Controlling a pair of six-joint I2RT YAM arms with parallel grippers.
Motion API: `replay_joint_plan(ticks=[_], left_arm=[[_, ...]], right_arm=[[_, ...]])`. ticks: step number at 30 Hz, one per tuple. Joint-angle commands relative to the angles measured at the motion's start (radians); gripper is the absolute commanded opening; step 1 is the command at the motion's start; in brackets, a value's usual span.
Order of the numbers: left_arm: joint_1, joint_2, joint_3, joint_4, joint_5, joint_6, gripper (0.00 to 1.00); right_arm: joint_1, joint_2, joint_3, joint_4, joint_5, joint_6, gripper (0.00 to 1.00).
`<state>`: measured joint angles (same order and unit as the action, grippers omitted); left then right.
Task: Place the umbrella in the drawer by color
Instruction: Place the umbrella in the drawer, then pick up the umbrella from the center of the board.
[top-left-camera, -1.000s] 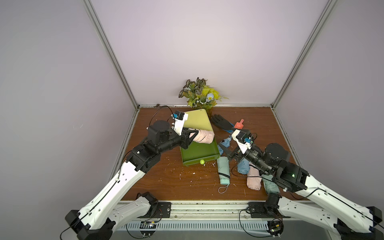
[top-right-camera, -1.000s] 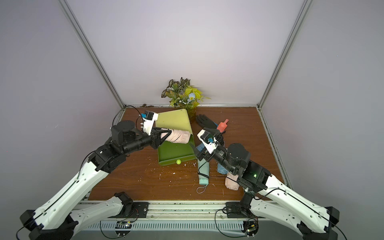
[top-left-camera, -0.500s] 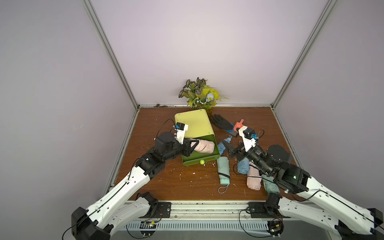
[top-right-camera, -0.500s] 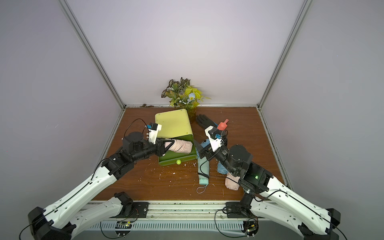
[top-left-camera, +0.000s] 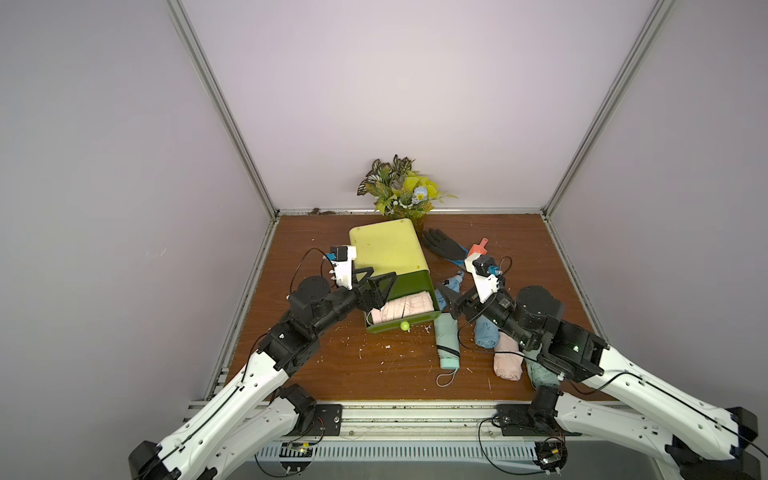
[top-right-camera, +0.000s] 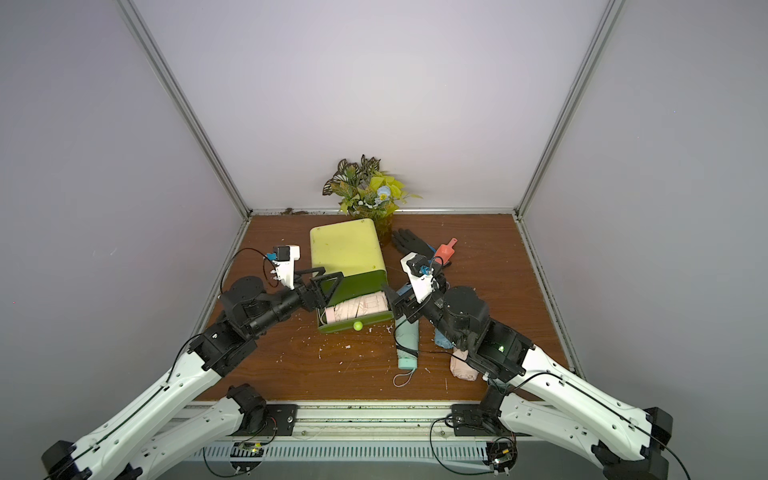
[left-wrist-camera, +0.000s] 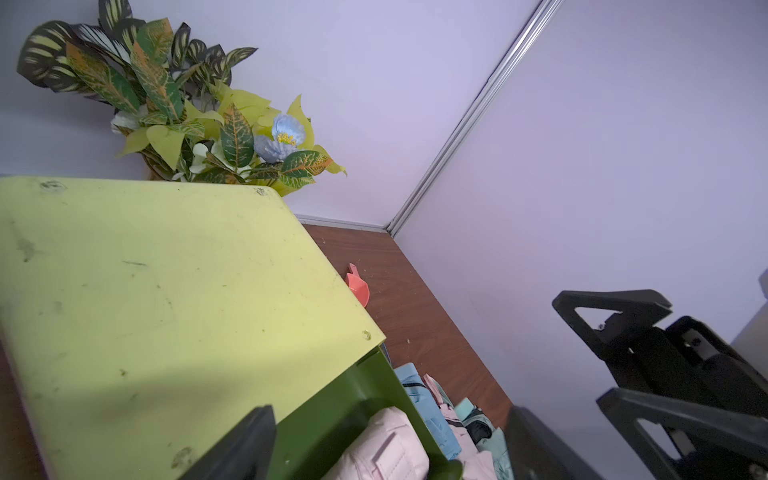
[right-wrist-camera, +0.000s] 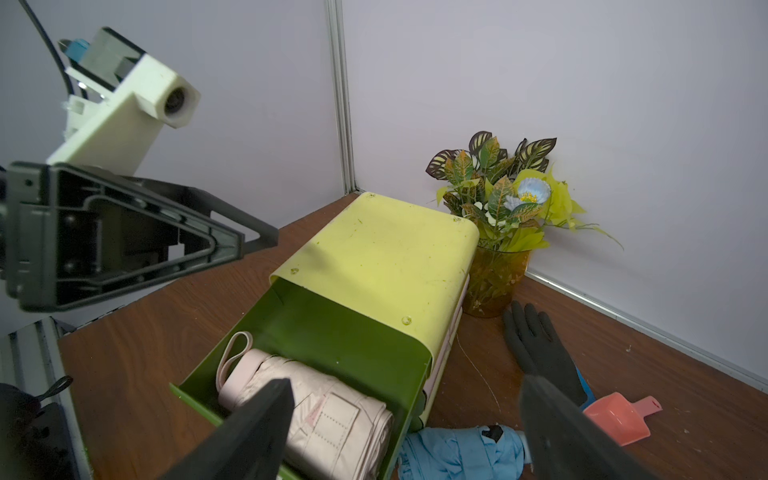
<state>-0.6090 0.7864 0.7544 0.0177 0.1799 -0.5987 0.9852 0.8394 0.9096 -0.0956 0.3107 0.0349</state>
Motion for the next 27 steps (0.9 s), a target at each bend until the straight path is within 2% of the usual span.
replay_joint_plan(ticks=[1,6,11,14,21,25,27], left_arm=[[-0.008,-0.018,0.076,-0.062,-0.06,0.053,0.92],[-0.008,-0.045,0.13,-0.161,-0.12,0.116,0.93],[-0.008,-0.121,0.121,-0.21,-0.16,0.202,1.0],[-0.007,-0.178,0.088,-0.237,-0.171,0.256,1.0],[-0.008,-0.293,-0.029,-0.264,-0.213,0.313,1.0],[-0.008,-0.317,-0.046,-0.279,-0.197,0.325,1.0],[-0.008,-0.323,-0.056,-0.281,-0.184,0.327,1.0]], right_arm=[[0.0,-0.005,0.05,-0.027,0.023,0.042,0.92],[0.001,-0.005,0.06,-0.132,0.075,0.118,0.92],[0.0,-0.005,0.049,-0.36,0.244,0.279,0.92],[0.0,-0.046,0.006,-0.484,0.313,0.399,0.91],[-0.005,-0.277,-0.276,-0.591,0.213,0.788,0.86],[-0.012,-0.29,-0.379,-0.74,0.2,1.013,0.85],[-0.011,-0.259,-0.389,-0.767,0.188,1.063,0.85]])
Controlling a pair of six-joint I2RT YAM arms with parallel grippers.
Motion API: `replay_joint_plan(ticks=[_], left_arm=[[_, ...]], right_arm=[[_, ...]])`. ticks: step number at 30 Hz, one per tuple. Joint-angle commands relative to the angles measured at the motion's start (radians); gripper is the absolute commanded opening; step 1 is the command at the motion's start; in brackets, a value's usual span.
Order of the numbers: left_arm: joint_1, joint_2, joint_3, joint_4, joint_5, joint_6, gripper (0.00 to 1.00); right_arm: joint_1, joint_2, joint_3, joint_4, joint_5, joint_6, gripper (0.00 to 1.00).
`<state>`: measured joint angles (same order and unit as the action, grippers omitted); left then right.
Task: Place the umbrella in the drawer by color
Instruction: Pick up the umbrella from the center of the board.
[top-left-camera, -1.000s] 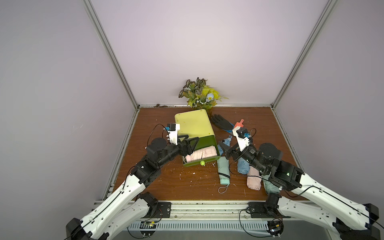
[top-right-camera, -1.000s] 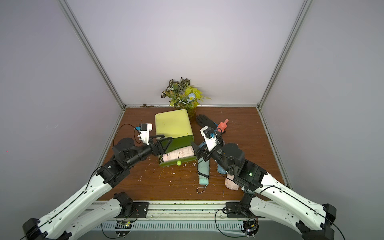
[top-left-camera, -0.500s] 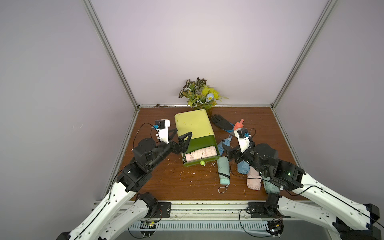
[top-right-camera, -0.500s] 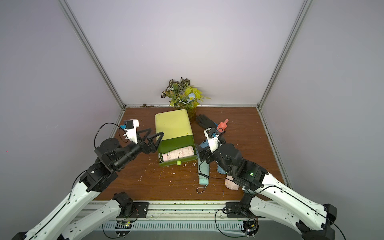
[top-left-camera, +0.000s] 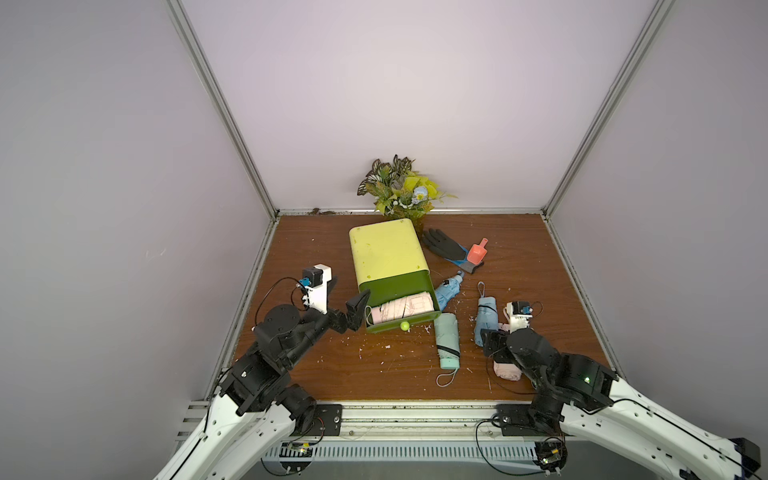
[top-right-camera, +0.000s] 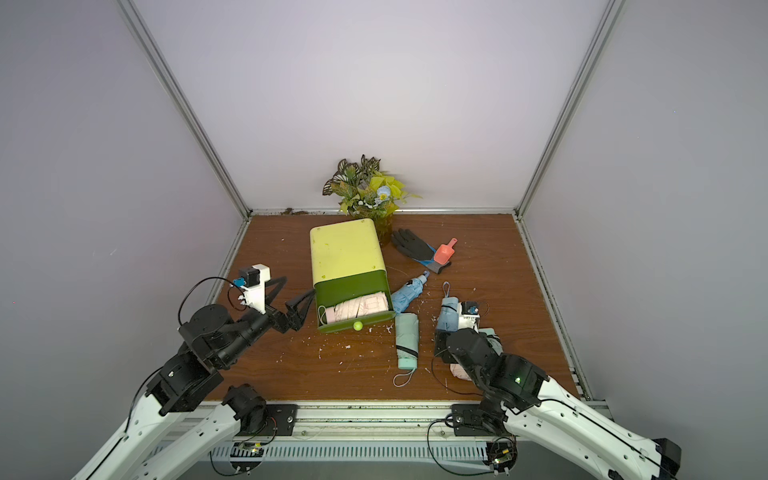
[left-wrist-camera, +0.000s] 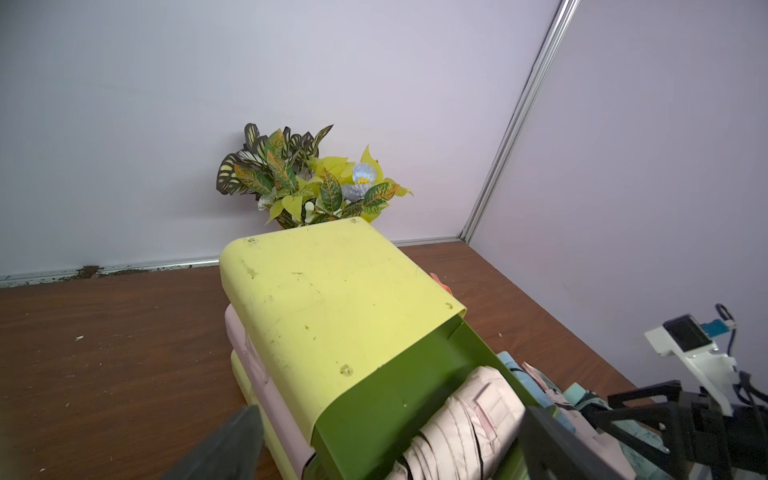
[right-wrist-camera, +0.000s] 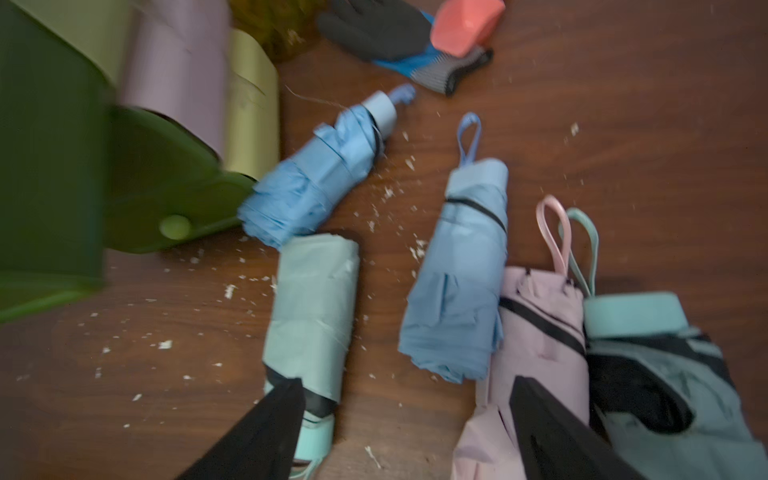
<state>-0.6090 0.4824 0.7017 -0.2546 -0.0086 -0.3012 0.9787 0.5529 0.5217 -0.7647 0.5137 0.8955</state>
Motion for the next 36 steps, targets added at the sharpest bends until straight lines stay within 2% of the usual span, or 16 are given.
replay_joint_plan(ticks=[1,2,8,13,17,23,26,31,33,36], left_arm=[[-0.008,-0.021,-0.005,-0.013,0.009,0.033,1.0],[-0.008,-0.019,-0.004,-0.018,0.01,0.034,1.0],[-0.008,-0.015,-0.003,-0.043,0.033,0.039,1.0],[-0.007,-0.026,-0.004,-0.049,0.049,0.039,1.0],[-0.006,-0.043,-0.006,-0.048,0.047,0.04,1.0],[-0.006,-0.045,-0.011,-0.052,0.061,0.044,1.0],[0.001,-0.04,-0.01,-0.052,0.069,0.045,1.0],[0.011,-0.042,-0.014,-0.047,0.071,0.044,1.0],[0.017,-0.039,-0.015,-0.048,0.075,0.045,1.0],[0.029,-0.038,-0.015,-0.045,0.083,0.041,1.0]], right_arm=[[-0.005,0.057,0.0,-0.094,-0.027,0.208,0.96],[-0.006,0.079,0.002,-0.093,-0.035,0.221,0.99],[-0.023,0.296,0.031,-0.103,-0.062,0.281,0.99],[-0.084,0.464,0.013,-0.076,-0.134,0.341,1.0],[-0.125,0.521,0.0,-0.04,-0.114,0.328,0.99],[-0.185,0.578,-0.059,0.028,-0.177,0.353,0.96],[-0.208,0.59,-0.096,0.088,-0.192,0.32,0.85],[-0.213,0.537,-0.069,0.078,-0.138,0.291,0.47],[-0.212,0.491,-0.054,0.061,-0.12,0.291,0.37],[-0.213,0.407,-0.003,-0.014,-0.054,0.294,0.27]])
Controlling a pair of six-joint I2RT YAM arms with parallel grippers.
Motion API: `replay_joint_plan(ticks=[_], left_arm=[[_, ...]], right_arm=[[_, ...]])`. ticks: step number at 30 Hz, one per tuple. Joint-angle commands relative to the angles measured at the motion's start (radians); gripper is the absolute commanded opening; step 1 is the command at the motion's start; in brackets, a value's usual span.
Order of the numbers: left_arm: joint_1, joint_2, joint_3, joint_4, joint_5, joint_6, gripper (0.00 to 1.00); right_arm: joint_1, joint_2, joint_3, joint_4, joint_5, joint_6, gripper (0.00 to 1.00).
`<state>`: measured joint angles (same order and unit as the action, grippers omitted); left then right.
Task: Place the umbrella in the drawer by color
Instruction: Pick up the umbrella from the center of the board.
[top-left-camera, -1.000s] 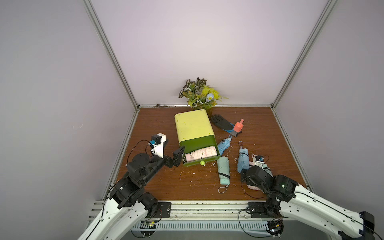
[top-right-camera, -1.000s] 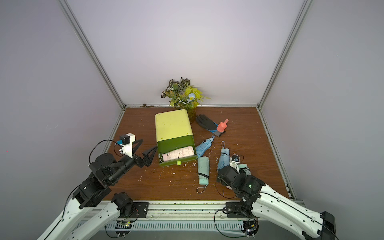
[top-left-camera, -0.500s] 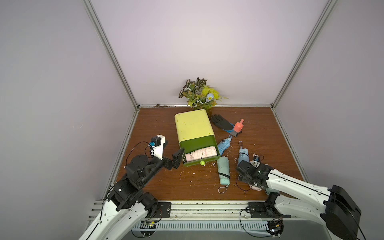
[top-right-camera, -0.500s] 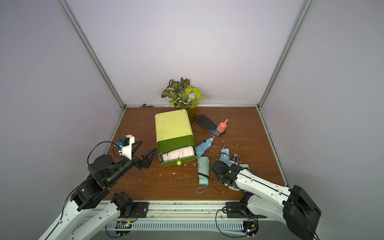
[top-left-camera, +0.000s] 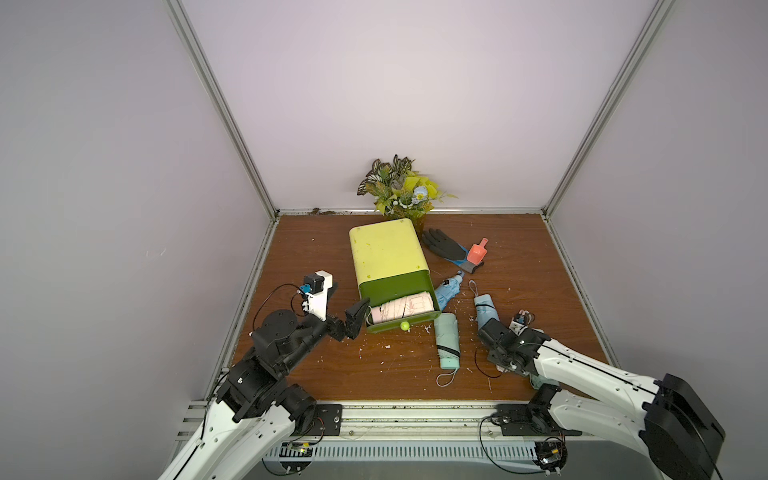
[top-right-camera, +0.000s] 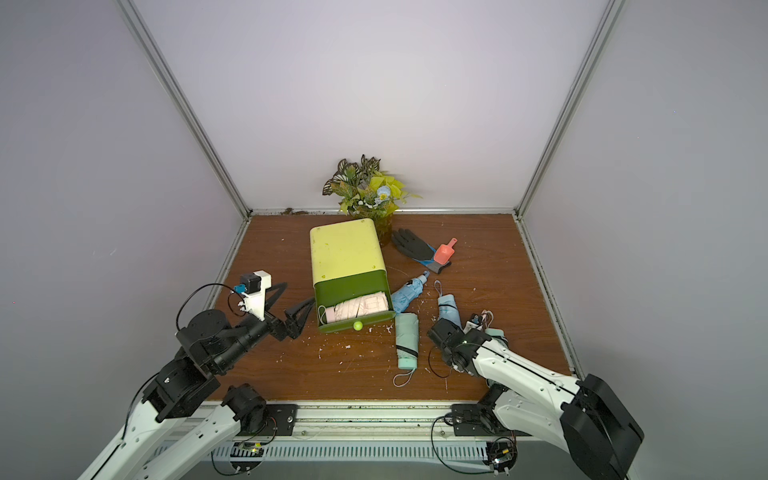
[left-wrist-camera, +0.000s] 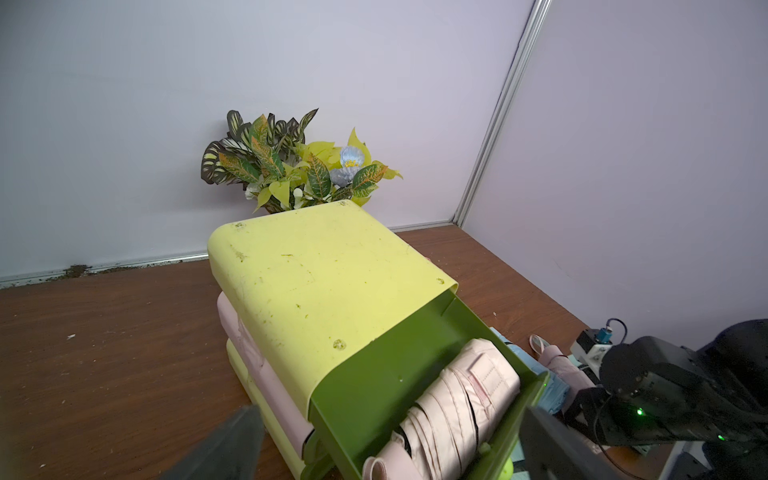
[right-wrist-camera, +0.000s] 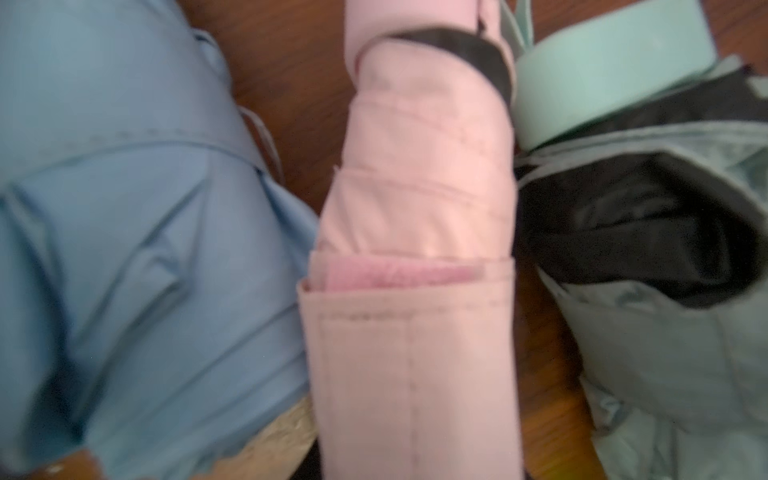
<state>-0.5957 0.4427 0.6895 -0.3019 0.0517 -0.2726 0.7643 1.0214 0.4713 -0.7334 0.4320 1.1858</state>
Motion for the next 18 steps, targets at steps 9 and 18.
replay_joint_plan(ticks=[9,18], left_arm=[[0.039,-0.012,-0.009,0.038,0.043,0.008,1.0],[0.04,0.047,0.062,0.113,0.088,-0.124,1.0]], right_arm=[[0.001,-0.231,0.439,0.006,0.227,-0.527,0.15],[0.077,-0.236,0.349,0.793,-0.377,-1.525,0.0]])
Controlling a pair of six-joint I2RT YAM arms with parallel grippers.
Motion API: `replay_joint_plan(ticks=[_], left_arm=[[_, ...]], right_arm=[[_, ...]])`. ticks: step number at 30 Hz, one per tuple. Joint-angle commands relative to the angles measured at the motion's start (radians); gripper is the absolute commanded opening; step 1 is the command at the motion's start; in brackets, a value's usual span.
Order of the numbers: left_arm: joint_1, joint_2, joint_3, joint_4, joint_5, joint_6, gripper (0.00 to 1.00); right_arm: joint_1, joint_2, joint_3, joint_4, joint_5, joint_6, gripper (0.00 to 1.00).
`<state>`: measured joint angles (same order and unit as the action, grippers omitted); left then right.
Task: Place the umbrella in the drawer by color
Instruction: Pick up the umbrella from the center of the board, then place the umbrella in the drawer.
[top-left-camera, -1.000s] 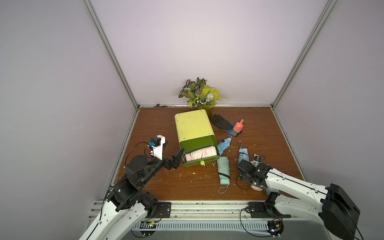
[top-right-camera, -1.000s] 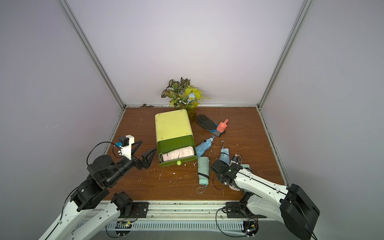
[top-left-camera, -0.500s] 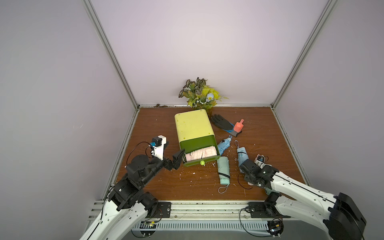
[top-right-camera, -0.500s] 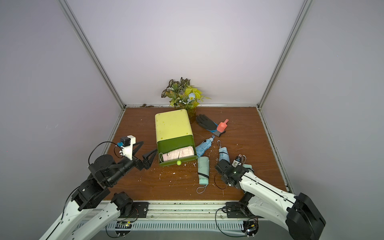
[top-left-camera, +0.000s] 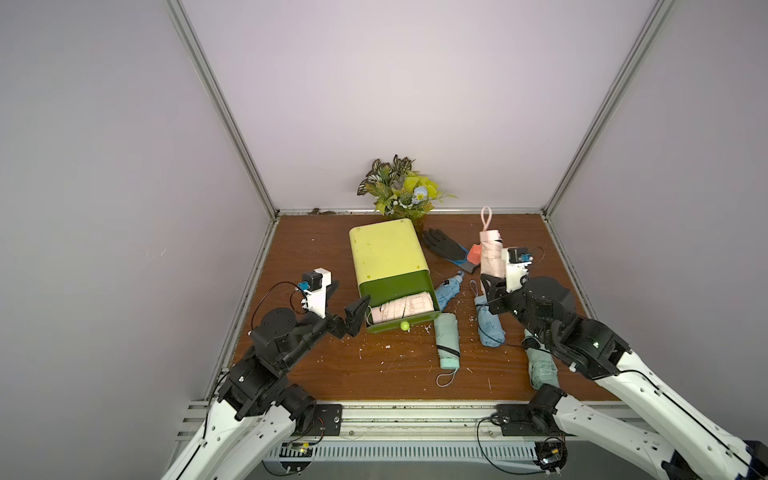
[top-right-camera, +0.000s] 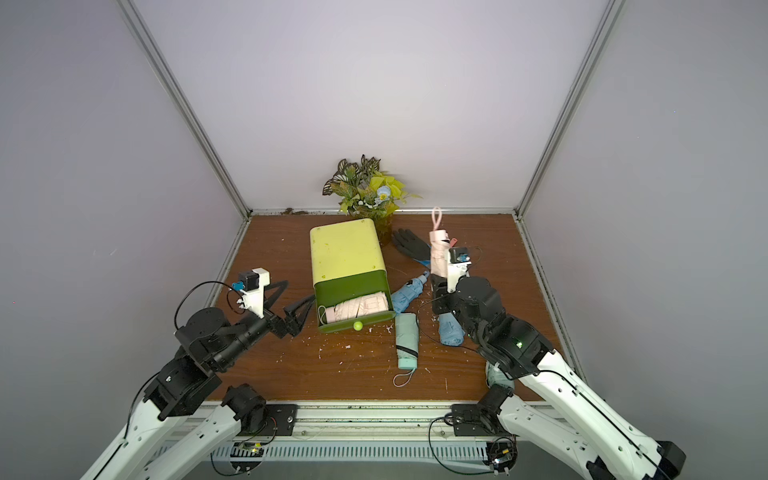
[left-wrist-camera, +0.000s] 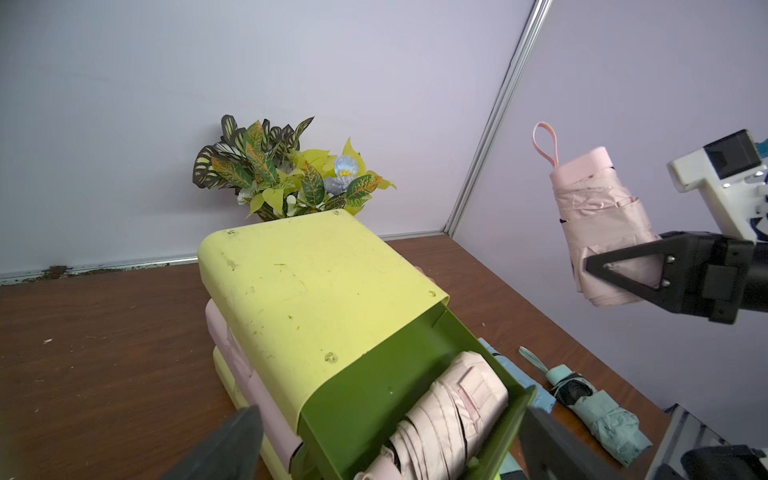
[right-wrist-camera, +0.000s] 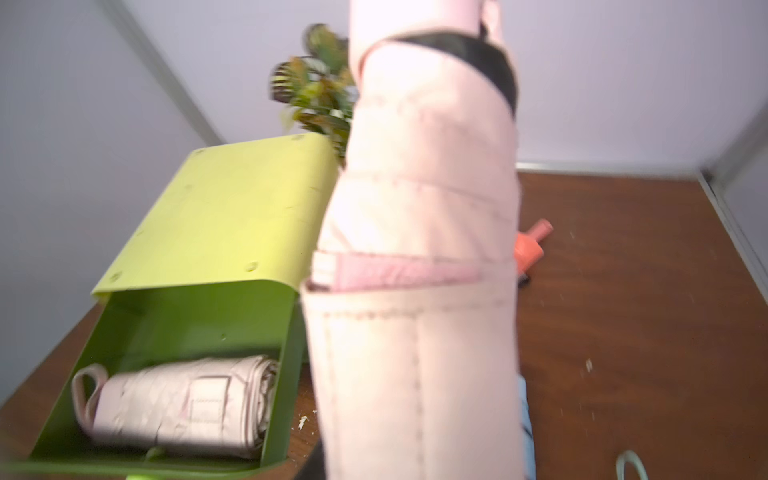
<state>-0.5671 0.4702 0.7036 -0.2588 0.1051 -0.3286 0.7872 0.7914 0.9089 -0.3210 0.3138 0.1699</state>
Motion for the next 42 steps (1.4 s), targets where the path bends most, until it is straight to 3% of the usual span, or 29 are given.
replay_joint_plan(ticks=[1,4,9,19,28,34,38,42], left_arm=[[0.012,0.026,0.054,0.083,0.035,-0.093,1.0],[0.012,0.049,0.087,0.119,0.049,-0.173,1.0],[0.01,0.095,0.134,0.146,0.086,-0.291,1.0],[0.012,0.193,0.112,0.29,0.11,-0.502,1.0],[0.011,0.256,0.1,0.367,0.161,-0.582,1.0],[0.007,0.288,0.095,0.41,0.237,-0.607,0.94],[0.003,0.321,0.11,0.396,0.289,-0.593,0.83],[0.003,0.32,0.116,0.376,0.28,-0.56,0.53]], right_arm=[[0.092,-0.01,-0.141,0.483,-0.243,-0.632,0.01],[0.196,0.025,-0.321,0.912,-0.018,-0.891,0.06],[0.217,0.202,-0.342,1.19,0.101,-1.179,0.0],[0.298,0.412,-0.31,1.656,0.099,-1.692,0.0],[0.317,0.488,-0.24,1.694,0.08,-1.743,0.01],[0.331,0.55,-0.179,1.66,0.071,-1.795,0.04],[0.337,0.579,-0.156,1.66,0.064,-1.792,0.06],[0.343,0.586,-0.157,1.633,0.052,-1.798,0.15]])
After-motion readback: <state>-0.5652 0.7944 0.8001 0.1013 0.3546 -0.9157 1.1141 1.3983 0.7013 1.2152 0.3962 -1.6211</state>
